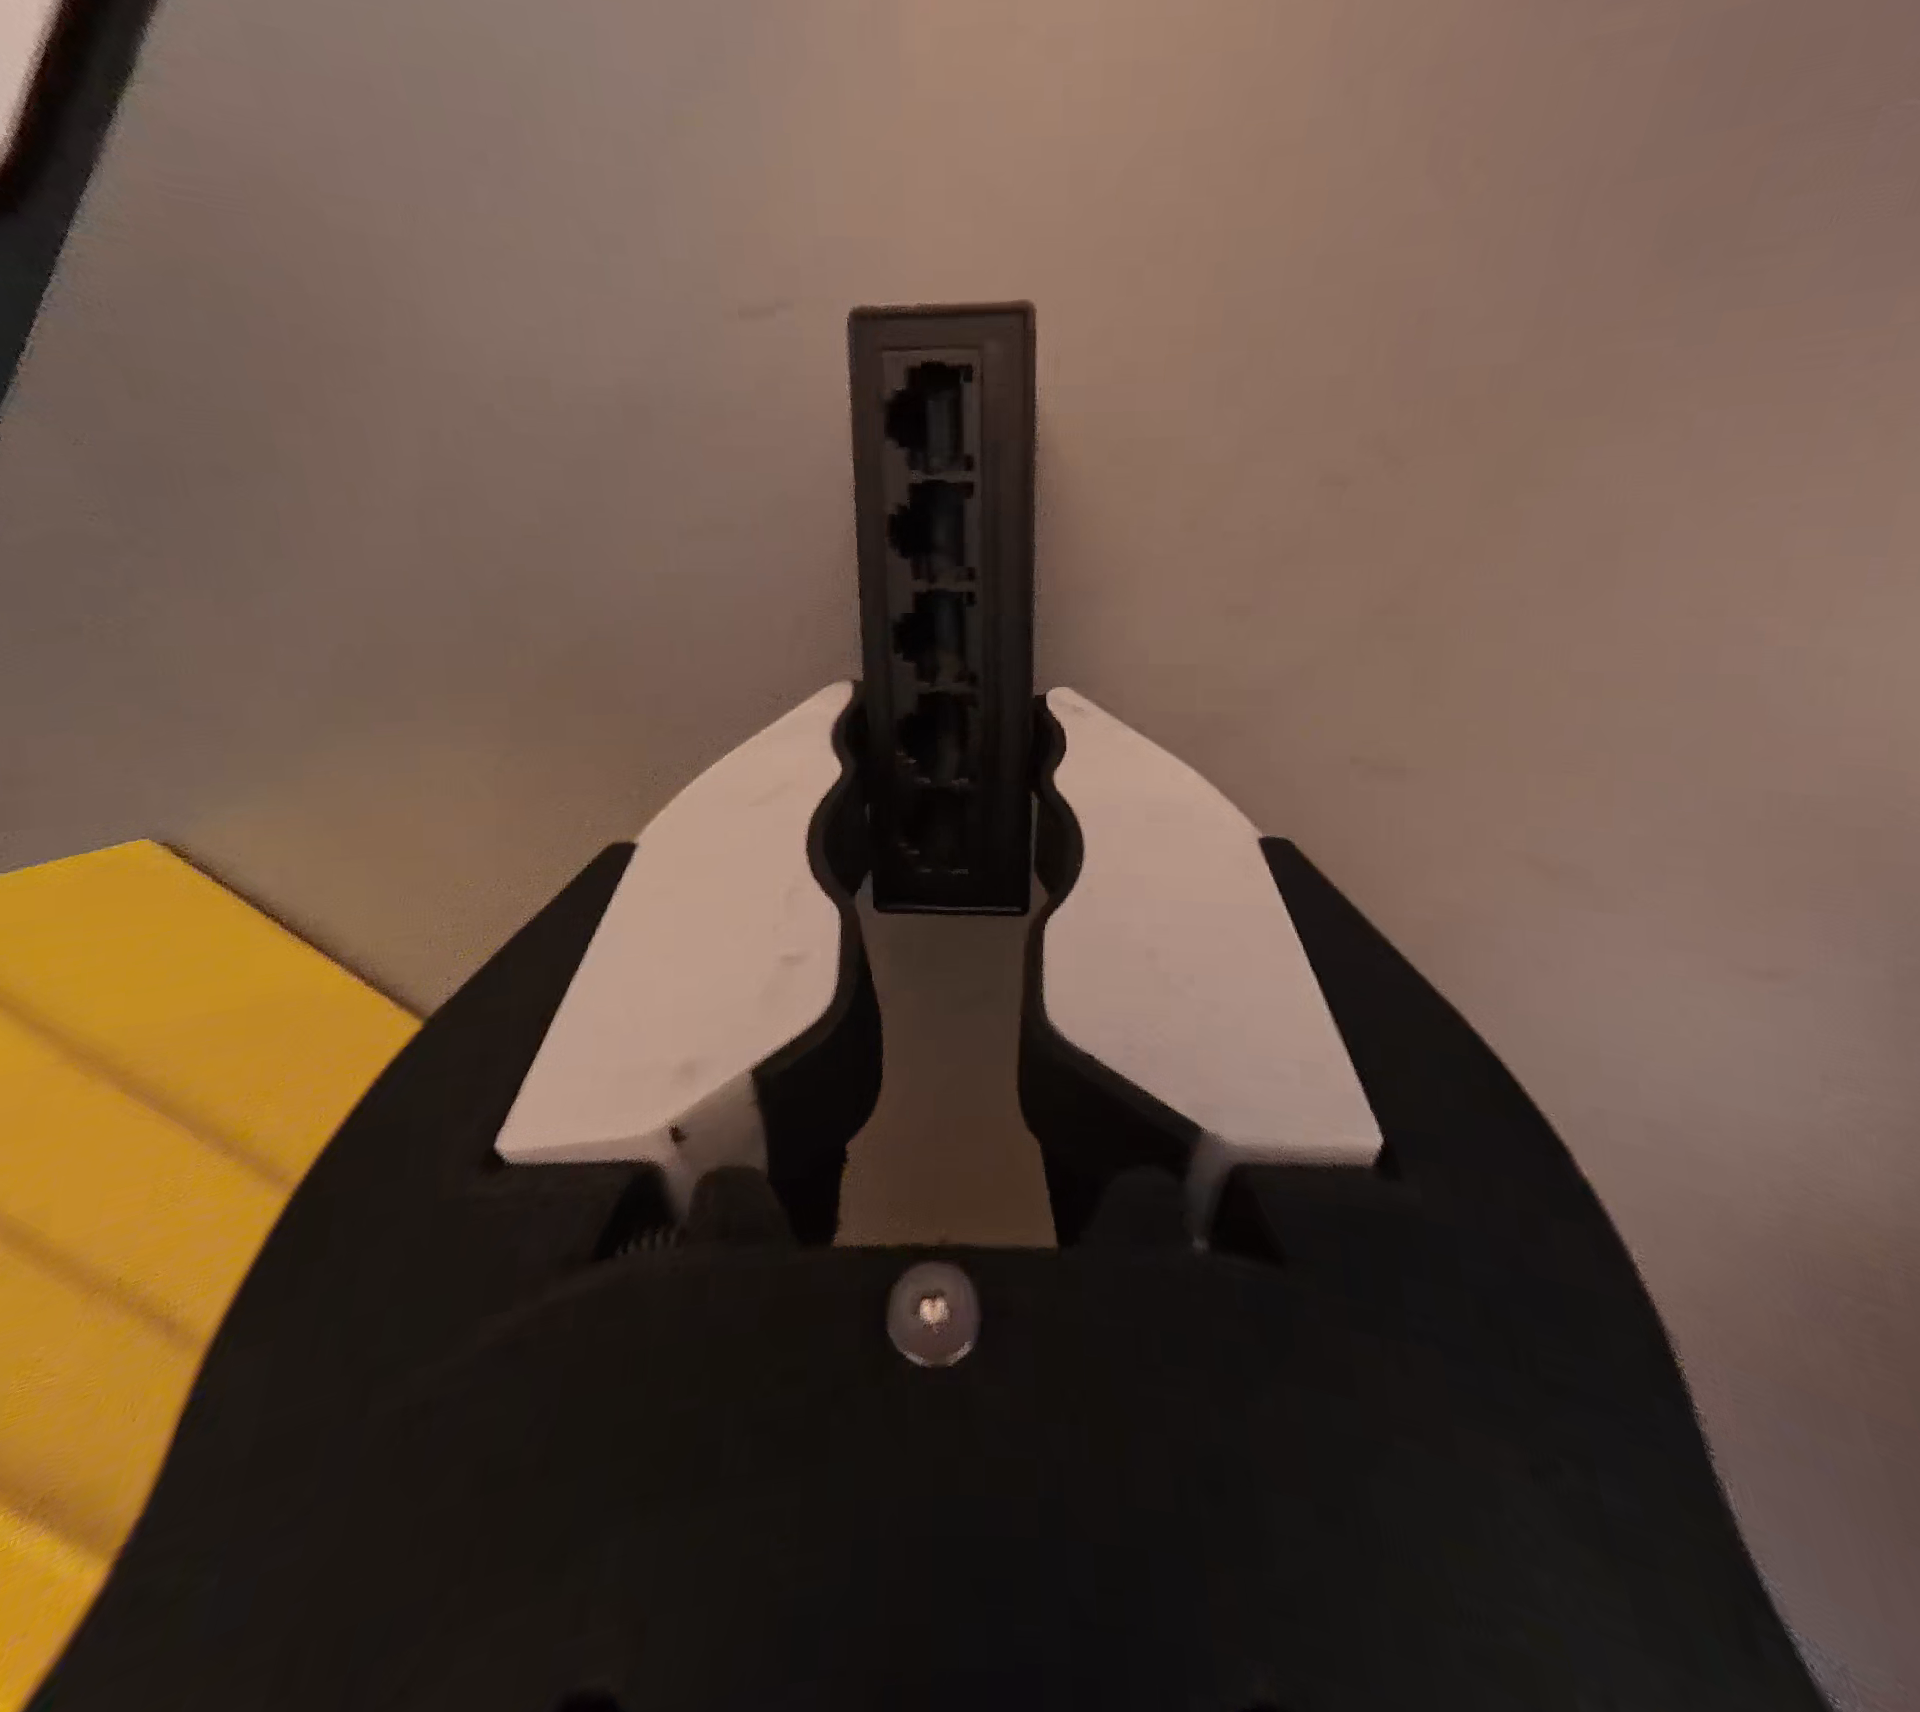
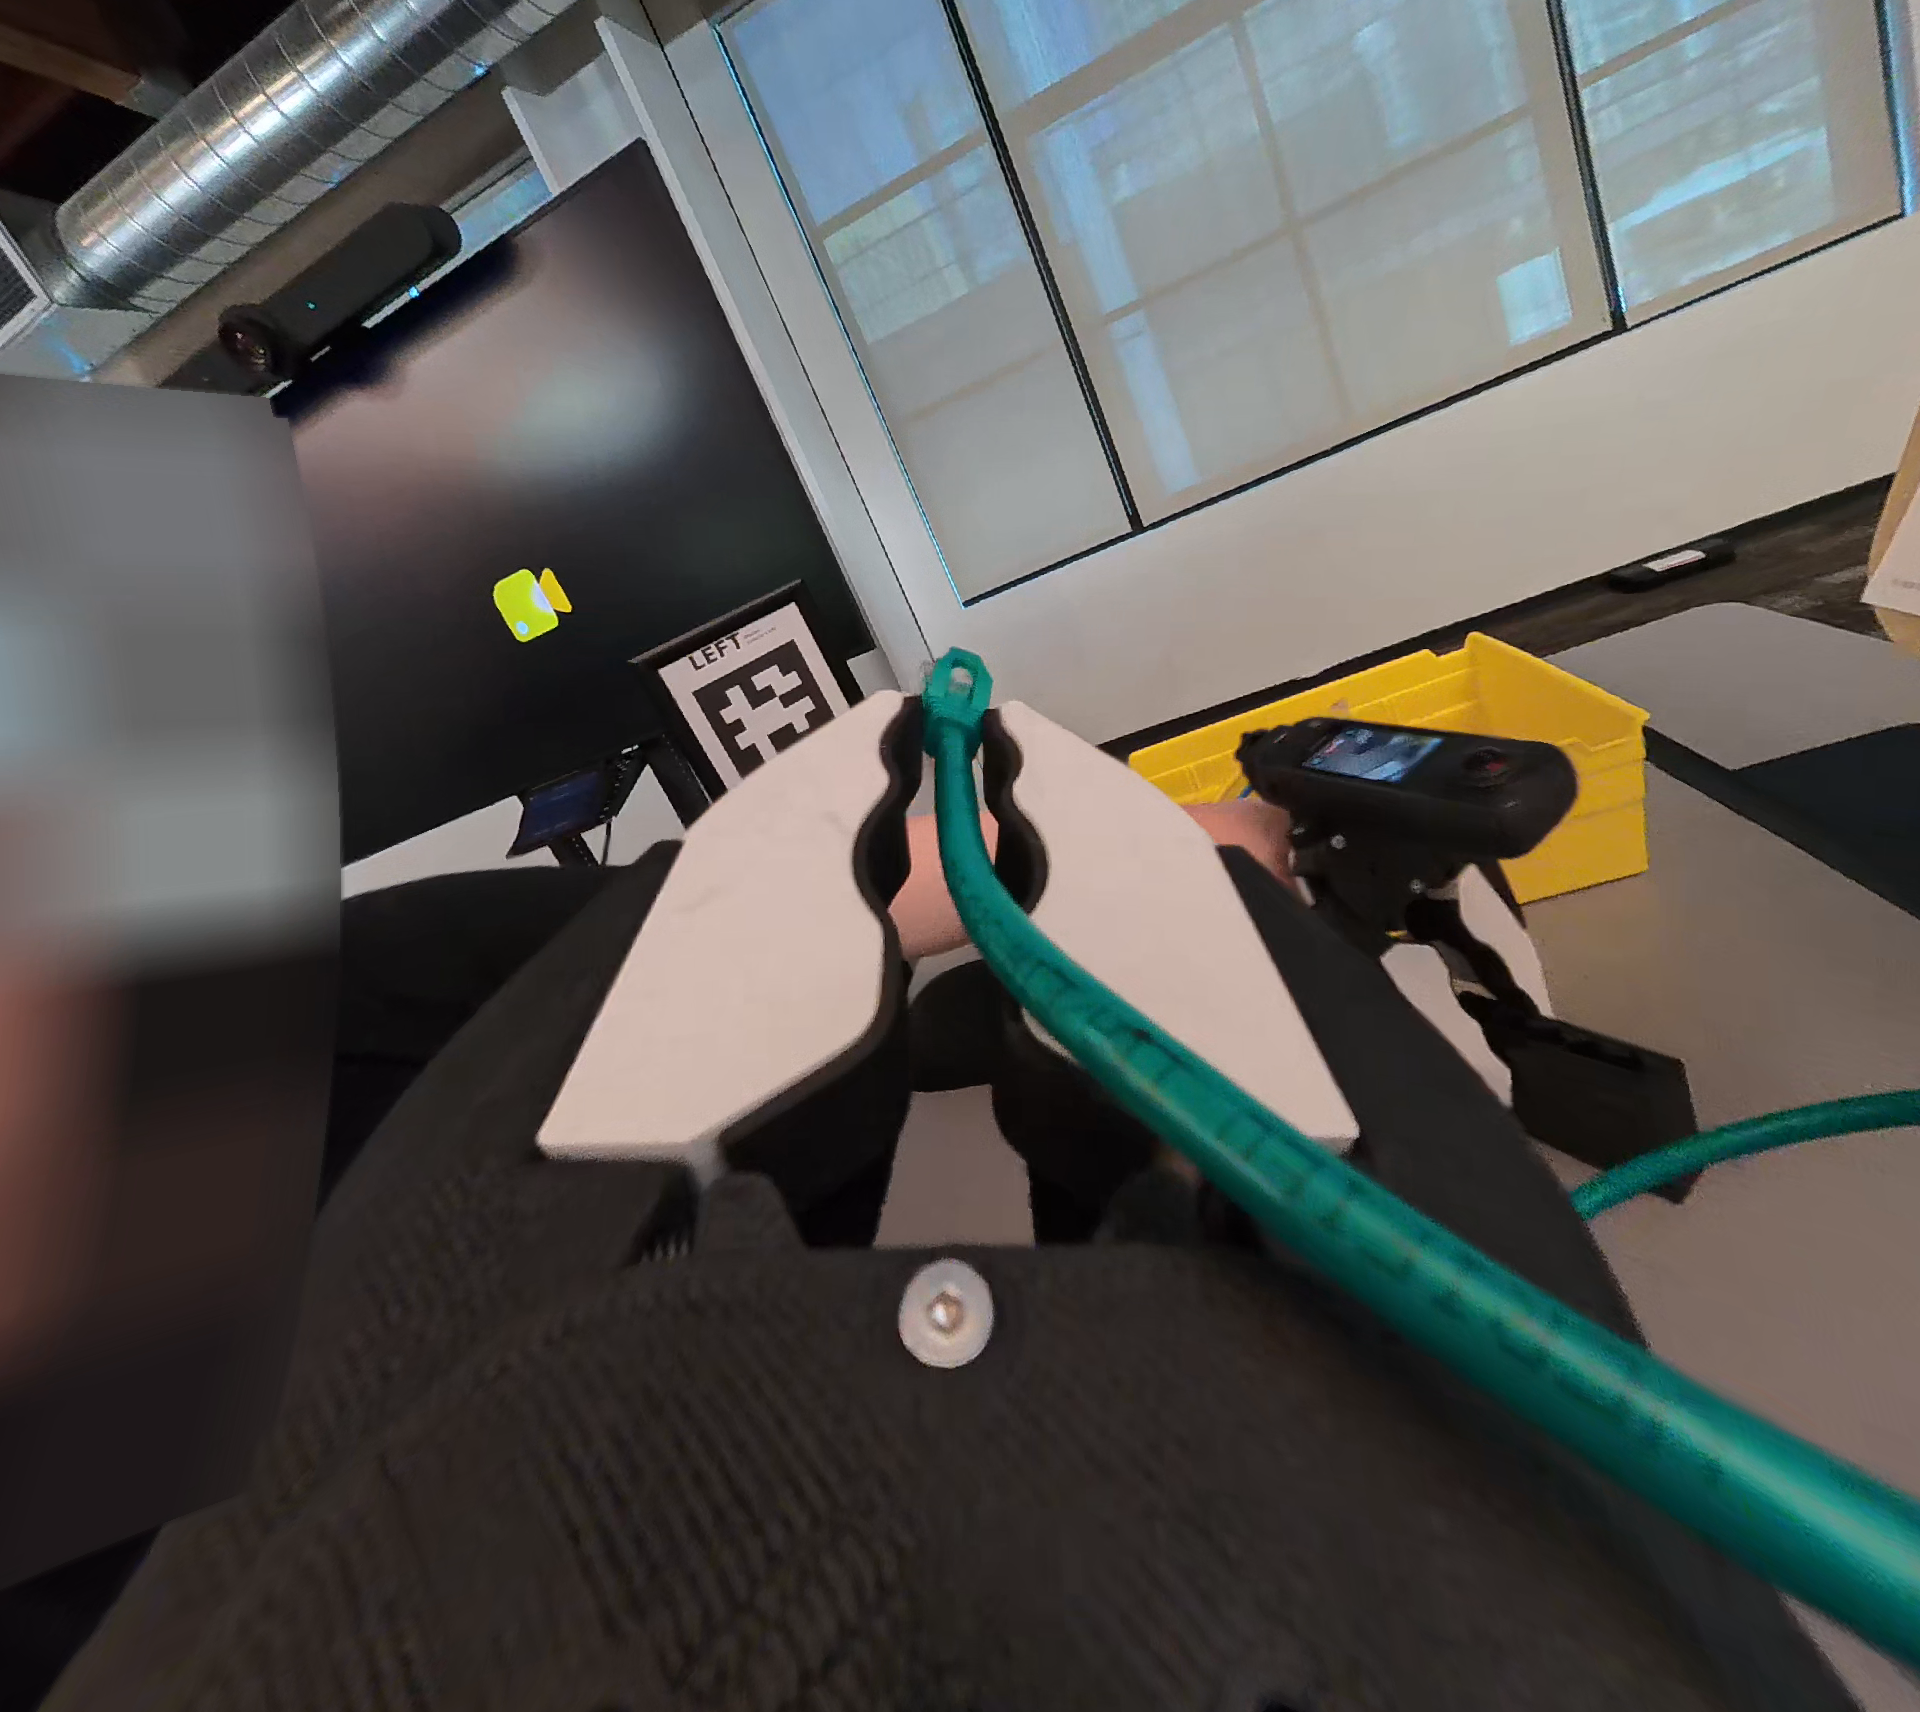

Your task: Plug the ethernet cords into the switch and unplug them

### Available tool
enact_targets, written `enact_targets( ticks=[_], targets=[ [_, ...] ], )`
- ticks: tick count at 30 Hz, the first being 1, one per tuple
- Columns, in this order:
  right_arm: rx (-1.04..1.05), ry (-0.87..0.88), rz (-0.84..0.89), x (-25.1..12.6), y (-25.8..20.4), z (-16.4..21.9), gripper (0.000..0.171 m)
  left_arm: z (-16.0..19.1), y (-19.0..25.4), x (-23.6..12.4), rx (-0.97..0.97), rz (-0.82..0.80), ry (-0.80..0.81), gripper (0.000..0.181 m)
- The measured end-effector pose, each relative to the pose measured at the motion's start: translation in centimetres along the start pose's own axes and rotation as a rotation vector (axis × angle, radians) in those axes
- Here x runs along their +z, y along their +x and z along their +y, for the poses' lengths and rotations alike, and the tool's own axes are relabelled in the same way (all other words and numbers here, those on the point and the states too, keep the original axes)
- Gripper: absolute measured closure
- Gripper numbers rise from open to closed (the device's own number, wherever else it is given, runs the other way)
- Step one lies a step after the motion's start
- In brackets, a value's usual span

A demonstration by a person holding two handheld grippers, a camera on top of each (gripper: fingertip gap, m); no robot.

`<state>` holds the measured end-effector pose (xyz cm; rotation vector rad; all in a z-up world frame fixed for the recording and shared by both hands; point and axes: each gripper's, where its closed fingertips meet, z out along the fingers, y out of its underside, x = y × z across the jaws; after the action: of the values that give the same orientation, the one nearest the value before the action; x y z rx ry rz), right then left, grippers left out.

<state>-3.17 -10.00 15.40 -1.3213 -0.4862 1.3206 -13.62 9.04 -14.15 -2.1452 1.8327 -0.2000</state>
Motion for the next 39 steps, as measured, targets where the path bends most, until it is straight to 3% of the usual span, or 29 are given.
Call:
enact_targets(
  ticks=[5,11,18,20,23,31,35,39],
  targets=[
    [-0.028,-0.014,0.035,0.0,0.7,0.3,0.158,-1.5,1.3,0.1,-0.112,-0.046,0.239,0.136],
    [0.012,-0.027,0.020,0.6,1.8,1.2,0.158,-1.4,-0.1,1.2,-0.190,-0.142,0.409,0.149],
    [0.028,-0.049,0.054,0.8,3.2,1.9,0.159,-1.6,-0.6,2.3,-0.268,-0.084,0.463,0.135],
    [0.039,-0.056,0.062,0.9,3.7,2.3,0.159,-2.0,-0.4,2.4,-0.246,-0.068,0.471,0.147],
    [0.042,-0.083,0.106,1.2,4.8,3.1,0.159,-2.7,-0.9,1.8,-0.194,-0.136,0.503,0.150],
    [-0.203,-0.195,0.446,1.8,9.6,5.2,0.159,-8.3,-1.1,-9.5,0.142,-0.529,0.739,0.151],
    [-0.506,-0.198,0.547,3.2,9.2,5.0,0.159,-8.2,0.5,-14.7,0.357,-0.797,0.811,0.151],
    [-0.818,-0.205,0.632,4.9,7.7,5.0,0.159,-8.0,1.8,-17.4,0.496,-0.986,0.802,0.151]
  ],
)
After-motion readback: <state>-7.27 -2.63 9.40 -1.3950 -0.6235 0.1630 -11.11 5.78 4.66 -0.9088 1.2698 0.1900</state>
